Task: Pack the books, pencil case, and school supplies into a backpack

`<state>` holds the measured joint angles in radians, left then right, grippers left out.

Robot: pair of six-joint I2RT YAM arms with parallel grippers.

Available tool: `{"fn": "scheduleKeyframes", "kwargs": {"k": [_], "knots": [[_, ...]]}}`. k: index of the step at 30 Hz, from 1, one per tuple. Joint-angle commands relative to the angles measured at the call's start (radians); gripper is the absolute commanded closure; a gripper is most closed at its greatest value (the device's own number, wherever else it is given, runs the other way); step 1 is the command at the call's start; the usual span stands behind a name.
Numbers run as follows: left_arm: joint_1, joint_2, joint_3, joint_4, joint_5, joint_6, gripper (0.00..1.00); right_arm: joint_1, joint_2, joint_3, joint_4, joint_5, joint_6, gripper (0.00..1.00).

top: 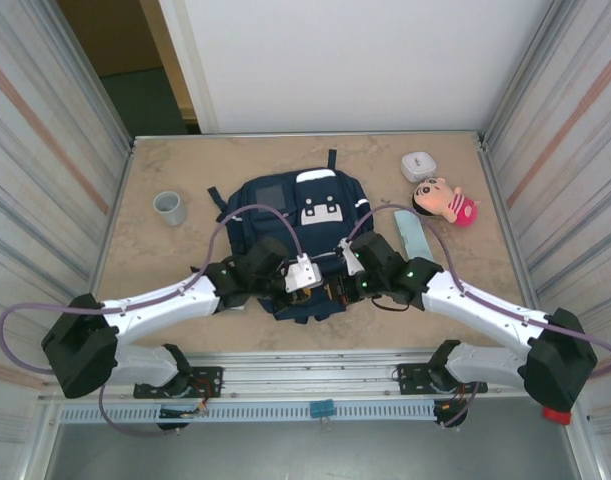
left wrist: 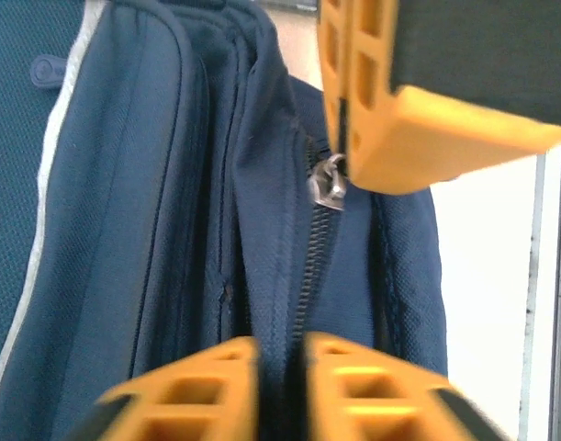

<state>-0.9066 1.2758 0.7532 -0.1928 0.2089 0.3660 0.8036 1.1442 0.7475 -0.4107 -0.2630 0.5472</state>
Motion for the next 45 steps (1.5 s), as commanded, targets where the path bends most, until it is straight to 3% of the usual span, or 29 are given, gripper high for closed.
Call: {"fn": "scheduleKeyframes", "kwargs": {"k": [1,8,13,16,19,20,24,27,29,34,37,40,42,44,45], "knots": [[-0.003,-0.082,-0.01,0.015,-0.059,0.044,0.98,-0.063,-0.013,0.048,-0.071,0.035,-0.019,1.0],[0.007,-0.233,-0.044,-0.071,-0.074,0.047,1.0,-0.233,0.03,0.034,-0.093,0.052,-0.07,1.0],[0.036,-0.325,-0.067,-0.08,0.019,0.043,1.0,-0.353,0.035,0.017,-0.012,0.007,-0.077,1.0],[0.04,-0.354,-0.064,-0.111,-0.013,0.054,1.0,-0.414,0.047,0.019,0.032,-0.036,-0.074,1.0],[0.051,-0.369,-0.065,-0.148,-0.064,0.059,0.99,-0.414,0.043,0.029,0.076,-0.108,-0.072,1.0],[0.051,-0.368,-0.06,-0.166,-0.062,0.06,0.94,-0.406,0.037,0.027,0.09,-0.131,-0.071,1.0],[0.032,-0.36,-0.042,-0.184,-0.047,-0.025,0.5,-0.337,0.019,0.045,0.072,-0.127,-0.076,1.0],[-0.022,-0.333,-0.039,-0.1,-0.127,-0.136,0.31,-0.295,-0.001,0.048,0.055,-0.1,-0.075,1.0],[-0.058,-0.293,-0.026,-0.045,-0.197,-0.173,0.26,-0.274,-0.015,0.048,0.047,-0.093,-0.071,1.0],[-0.08,-0.11,0.067,0.017,-0.251,-0.205,0.2,-0.228,-0.032,0.059,0.027,-0.064,-0.067,1.0],[-0.081,0.013,0.14,0.017,-0.245,-0.185,0.27,-0.206,-0.031,0.064,0.029,-0.056,-0.066,1.0],[-0.085,0.098,0.182,0.005,-0.203,-0.162,0.68,-0.208,-0.02,0.062,0.04,-0.057,-0.068,1.0],[-0.089,0.1,0.182,-0.003,-0.211,-0.169,0.9,-0.241,-0.007,0.057,0.045,-0.041,-0.072,1.0],[-0.09,0.064,0.155,0.004,-0.193,-0.144,1.0,-0.307,0.014,0.046,0.053,-0.064,-0.062,1.0],[-0.09,0.037,0.14,0.006,-0.179,-0.127,1.0,-0.341,0.028,0.041,0.062,-0.086,-0.062,1.0]]}}
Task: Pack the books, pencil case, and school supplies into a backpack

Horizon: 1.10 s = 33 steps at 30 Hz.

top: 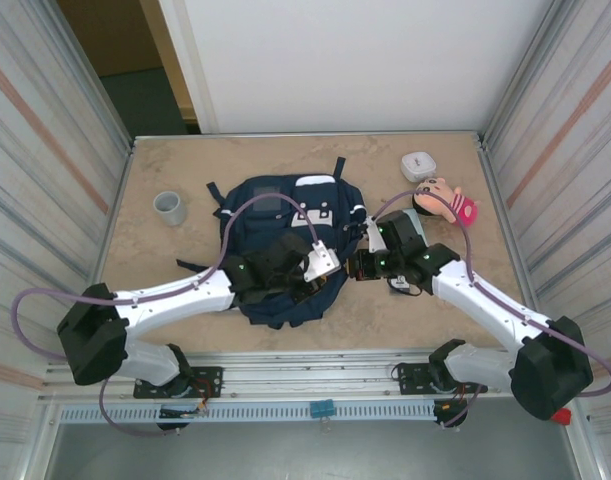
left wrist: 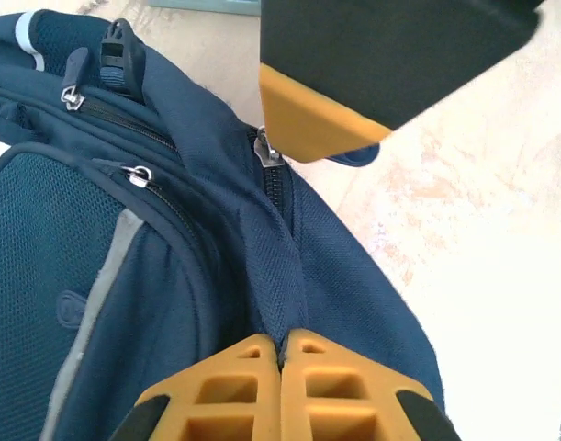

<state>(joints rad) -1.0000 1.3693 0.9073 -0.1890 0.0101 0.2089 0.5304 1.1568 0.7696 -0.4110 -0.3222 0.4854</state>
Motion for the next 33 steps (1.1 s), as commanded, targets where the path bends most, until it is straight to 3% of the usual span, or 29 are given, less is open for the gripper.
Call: {"fn": "scheduleKeyframes", "kwargs": {"k": [1,8,13,18,19,22,24,26,30,33], "knots": [[0.003,-0.08,-0.03,0.006,0.04,0.049,1.0,-0.098,0.028,0.016,0.072,-0.038,0.0,1.0],[0.009,-0.24,-0.114,0.052,0.181,0.172,1.0,-0.252,0.207,0.056,0.153,-0.075,-0.012,1.0],[0.009,-0.281,-0.131,0.071,0.215,0.189,1.0,-0.297,0.285,0.093,0.245,-0.054,0.021,1.0],[0.013,-0.272,-0.143,0.083,0.169,0.181,1.0,-0.306,0.292,0.116,0.251,-0.09,0.012,1.0],[0.014,-0.264,-0.14,0.076,0.157,0.179,0.98,-0.306,0.277,0.108,0.256,-0.102,0.007,0.96],[0.016,-0.276,-0.127,0.039,0.107,0.167,0.55,-0.305,0.202,0.062,0.274,-0.134,-0.004,0.59],[0.035,-0.314,-0.132,0.012,0.103,0.177,0.42,-0.299,0.142,0.025,0.28,-0.152,-0.01,0.49],[0.075,-0.372,-0.139,-0.034,0.125,0.192,0.35,-0.281,0.076,-0.01,0.287,-0.163,-0.016,0.46],[0.184,-0.46,-0.151,-0.207,0.214,0.316,0.32,-0.202,-0.041,-0.064,0.296,-0.155,-0.024,0.44],[0.189,-0.455,-0.148,-0.341,0.16,0.457,0.28,-0.125,-0.089,-0.083,0.297,-0.131,-0.025,0.44]]}}
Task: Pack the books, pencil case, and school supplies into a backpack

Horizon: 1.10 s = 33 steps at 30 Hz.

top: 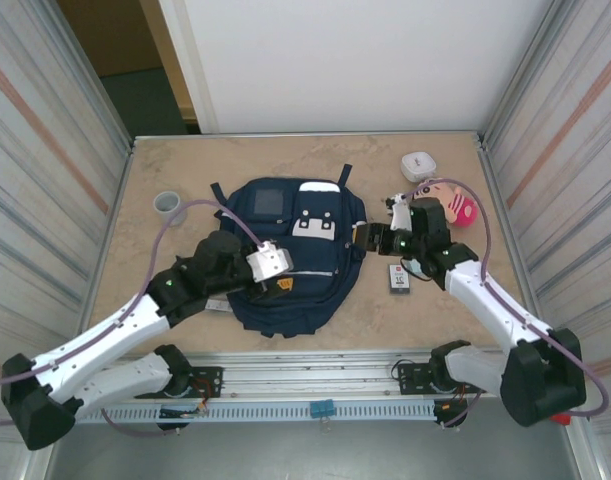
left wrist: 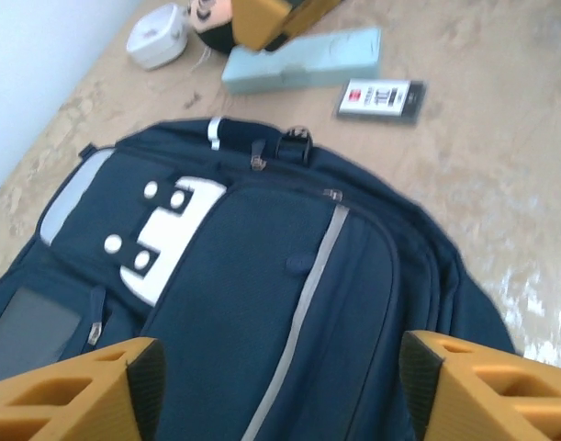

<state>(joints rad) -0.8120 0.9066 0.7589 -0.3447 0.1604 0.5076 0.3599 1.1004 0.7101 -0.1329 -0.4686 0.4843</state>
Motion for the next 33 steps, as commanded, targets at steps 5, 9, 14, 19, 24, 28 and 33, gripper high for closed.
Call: {"fn": "scheduleKeyframes", "kwargs": {"k": [5,9,14,19,24,28,33], "knots": [[0.0,0.075,-0.004,-0.194,-0.051,0.248,0.21,0.114,-0.052,-0.039,0.009,0.077,-0.016,0.43],[0.0,0.151,-0.007,-0.057,-0.064,0.247,0.17,0.132,-0.032,-0.055,0.026,0.088,-0.006,0.43],[-0.001,0.276,0.027,0.041,-0.007,0.241,0.14,0.155,-0.015,-0.072,0.07,0.081,0.011,0.43],[-0.018,0.376,0.071,0.064,0.048,0.255,0.11,0.155,0.001,-0.053,0.067,0.073,-0.003,0.42],[-0.021,0.448,0.088,0.1,0.009,0.259,0.11,0.155,0.009,-0.057,0.082,0.056,-0.003,0.42],[-0.021,0.521,0.104,0.14,-0.112,0.238,0.24,0.155,0.006,-0.06,0.095,0.047,-0.006,0.42],[-0.026,0.503,0.093,0.159,-0.076,0.24,0.6,0.14,0.008,-0.064,0.101,0.024,-0.036,0.41]]}}
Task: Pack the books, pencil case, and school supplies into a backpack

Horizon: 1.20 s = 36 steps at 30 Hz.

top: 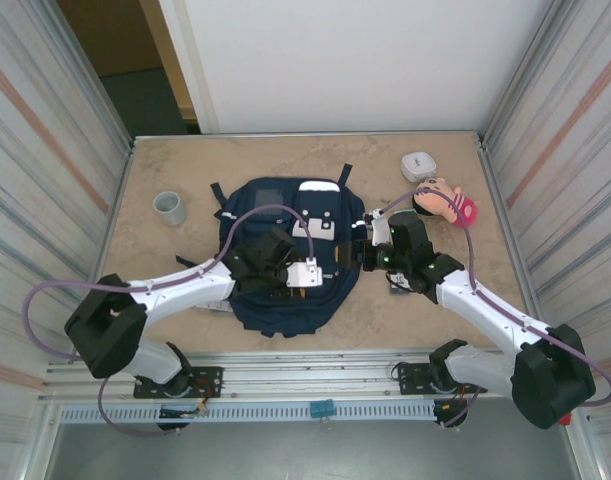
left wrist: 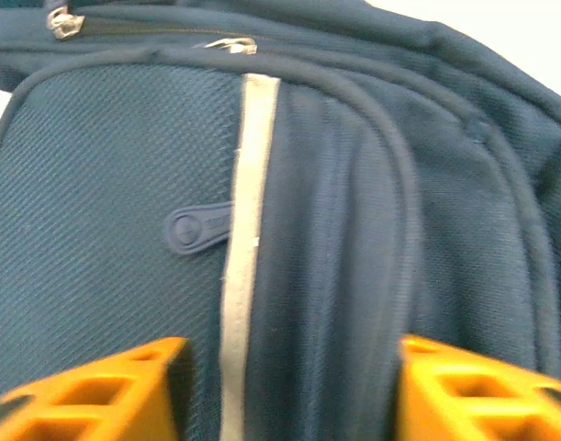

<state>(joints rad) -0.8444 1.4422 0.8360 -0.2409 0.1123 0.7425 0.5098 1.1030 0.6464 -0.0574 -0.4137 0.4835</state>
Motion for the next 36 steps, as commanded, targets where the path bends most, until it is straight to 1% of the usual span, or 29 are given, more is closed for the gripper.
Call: {"fn": "scheduleKeyframes", "kwargs": {"k": [1,2,3,4,7,8,10,13,14,17,20,23,27,29,33,36], "knots": [[0.01,-0.061,-0.001,0.07,-0.005,0.002,0.71,-0.018,0.009,-0.005,0.033,-0.045,-0.041,0.4],[0.014,-0.097,-0.024,0.098,0.02,-0.003,0.88,-0.034,0.017,-0.009,0.048,-0.072,-0.046,0.4],[0.023,-0.141,-0.053,0.133,0.049,-0.007,0.99,-0.052,0.027,-0.012,0.068,-0.115,-0.048,0.39],[0.035,-0.178,-0.083,0.153,0.089,-0.005,1.0,-0.067,0.042,-0.016,0.086,-0.158,-0.051,0.39],[0.103,-0.287,-0.137,0.183,0.24,-0.019,1.0,-0.094,0.093,0.002,0.124,-0.27,-0.079,0.34],[0.125,-0.313,-0.144,0.168,0.283,-0.019,1.0,-0.094,0.111,0.017,0.117,-0.279,-0.098,0.33],[0.152,-0.356,-0.149,0.137,0.315,-0.008,1.0,-0.096,0.137,0.039,0.106,-0.268,-0.129,0.32],[0.163,-0.395,-0.149,0.108,0.308,0.009,1.0,-0.123,0.185,0.08,0.074,-0.203,-0.153,0.3],[0.167,-0.403,-0.147,0.105,0.312,0.01,1.0,-0.137,0.215,0.097,0.062,-0.201,-0.16,0.3],[0.176,-0.41,-0.139,0.096,0.326,0.012,1.0,-0.164,0.299,0.15,0.02,-0.212,-0.195,0.28],[0.179,-0.395,-0.13,0.093,0.339,0.017,1.0,-0.181,0.373,0.183,0.031,-0.217,-0.223,0.28],[0.18,-0.381,-0.123,0.091,0.351,0.019,1.0,-0.198,0.457,0.233,0.041,-0.267,-0.242,0.27],[0.182,-0.371,-0.116,0.101,0.347,0.018,1.0,-0.2,0.56,0.302,-0.013,-0.333,-0.279,0.3],[0.183,-0.367,-0.113,0.105,0.343,0.019,1.0,-0.199,0.584,0.315,-0.051,-0.37,-0.3,0.32],[0.19,-0.367,-0.112,0.12,0.335,0.017,1.0,-0.198,0.587,0.304,-0.132,-0.431,-0.355,0.36],[0.195,-0.367,-0.114,0.132,0.334,0.012,1.0,-0.198,0.586,0.306,-0.206,-0.457,-0.398,0.43]]}}
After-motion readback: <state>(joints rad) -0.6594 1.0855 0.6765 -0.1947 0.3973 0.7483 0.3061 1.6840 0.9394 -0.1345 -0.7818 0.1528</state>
